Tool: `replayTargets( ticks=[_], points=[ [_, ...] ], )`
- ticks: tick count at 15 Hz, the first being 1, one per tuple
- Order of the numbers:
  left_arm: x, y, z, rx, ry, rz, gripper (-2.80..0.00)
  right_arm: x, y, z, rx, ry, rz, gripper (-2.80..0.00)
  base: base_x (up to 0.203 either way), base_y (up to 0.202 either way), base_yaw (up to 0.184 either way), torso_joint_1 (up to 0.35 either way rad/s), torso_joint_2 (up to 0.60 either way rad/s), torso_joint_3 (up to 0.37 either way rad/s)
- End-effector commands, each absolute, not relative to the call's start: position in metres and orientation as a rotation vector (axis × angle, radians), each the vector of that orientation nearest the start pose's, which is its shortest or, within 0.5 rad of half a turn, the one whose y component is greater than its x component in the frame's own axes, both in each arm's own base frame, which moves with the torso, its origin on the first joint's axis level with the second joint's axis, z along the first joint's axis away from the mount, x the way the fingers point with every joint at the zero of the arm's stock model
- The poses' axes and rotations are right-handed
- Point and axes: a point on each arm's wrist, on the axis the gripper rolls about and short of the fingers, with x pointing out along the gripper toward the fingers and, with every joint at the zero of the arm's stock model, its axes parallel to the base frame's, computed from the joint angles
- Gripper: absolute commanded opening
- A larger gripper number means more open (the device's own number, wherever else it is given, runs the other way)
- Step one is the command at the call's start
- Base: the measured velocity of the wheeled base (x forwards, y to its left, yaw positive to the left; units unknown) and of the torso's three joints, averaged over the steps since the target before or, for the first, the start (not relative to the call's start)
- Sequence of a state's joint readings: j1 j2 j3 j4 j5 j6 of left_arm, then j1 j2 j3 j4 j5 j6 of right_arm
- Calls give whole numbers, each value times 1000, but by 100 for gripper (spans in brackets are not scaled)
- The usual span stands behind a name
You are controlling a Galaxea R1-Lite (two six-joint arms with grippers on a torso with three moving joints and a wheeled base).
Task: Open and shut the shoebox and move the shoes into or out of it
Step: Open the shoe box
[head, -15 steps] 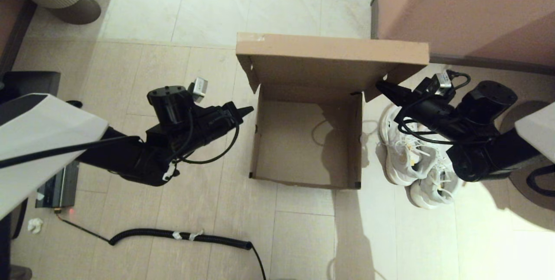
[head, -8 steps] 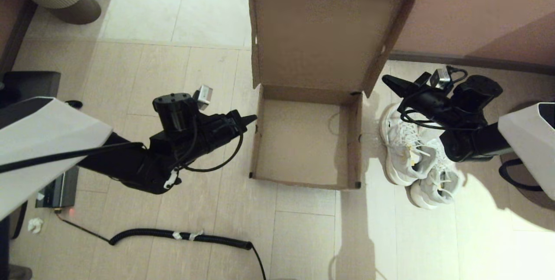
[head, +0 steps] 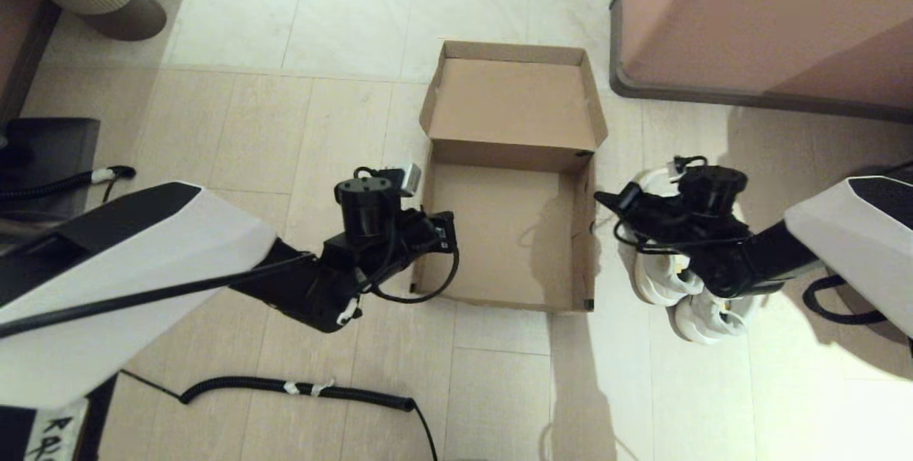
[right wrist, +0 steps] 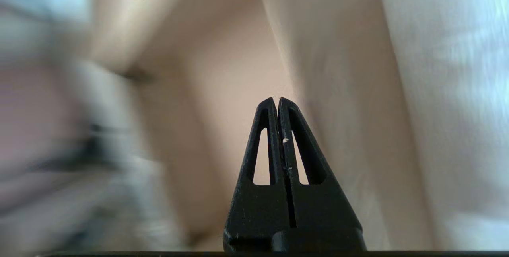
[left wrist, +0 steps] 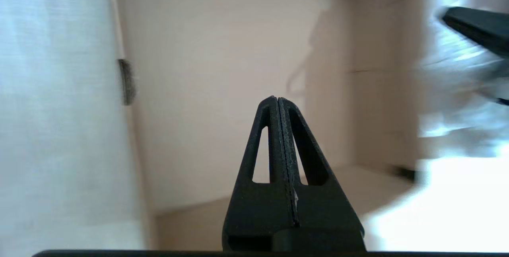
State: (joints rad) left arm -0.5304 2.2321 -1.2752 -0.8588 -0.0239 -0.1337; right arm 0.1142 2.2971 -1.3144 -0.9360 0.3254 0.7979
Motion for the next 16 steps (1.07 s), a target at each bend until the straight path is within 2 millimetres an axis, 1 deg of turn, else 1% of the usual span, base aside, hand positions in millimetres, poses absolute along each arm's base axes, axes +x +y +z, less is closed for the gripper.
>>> replayTargets(
  ticks=[1,2,4,6,8,10,12,14,16],
  points=[
    [396,-241,106,-60,170,-521,-280,434,94,131,604,173,306,-280,0,0,0,0,0,0],
    [401,-244,98,-28,197,-507,-280,426,108,130,556,211,324,-280,0,0,0,0,0,0],
    [411,-248,76,44,259,-487,-280,418,126,114,401,309,339,-280,0,0,0,0,0,0],
    [420,-252,58,87,303,-463,-280,411,144,102,350,338,321,-280,0,0,0,0,0,0],
    [422,-251,44,112,333,-436,-280,407,160,87,321,376,332,-280,0,0,0,0,0,0],
    [425,-249,30,143,354,-409,-280,408,164,70,266,404,329,-280,0,0,0,0,0,0],
    [428,-250,24,150,370,-403,-280,405,168,55,246,442,322,-280,0,0,0,0,0,0],
    [426,-250,19,164,398,-394,-280,398,171,45,229,477,315,-280,0,0,0,0,0,0],
    [423,-248,14,178,422,-373,-280,391,170,33,175,509,285,-280,0,0,0,0,0,0]
  ],
)
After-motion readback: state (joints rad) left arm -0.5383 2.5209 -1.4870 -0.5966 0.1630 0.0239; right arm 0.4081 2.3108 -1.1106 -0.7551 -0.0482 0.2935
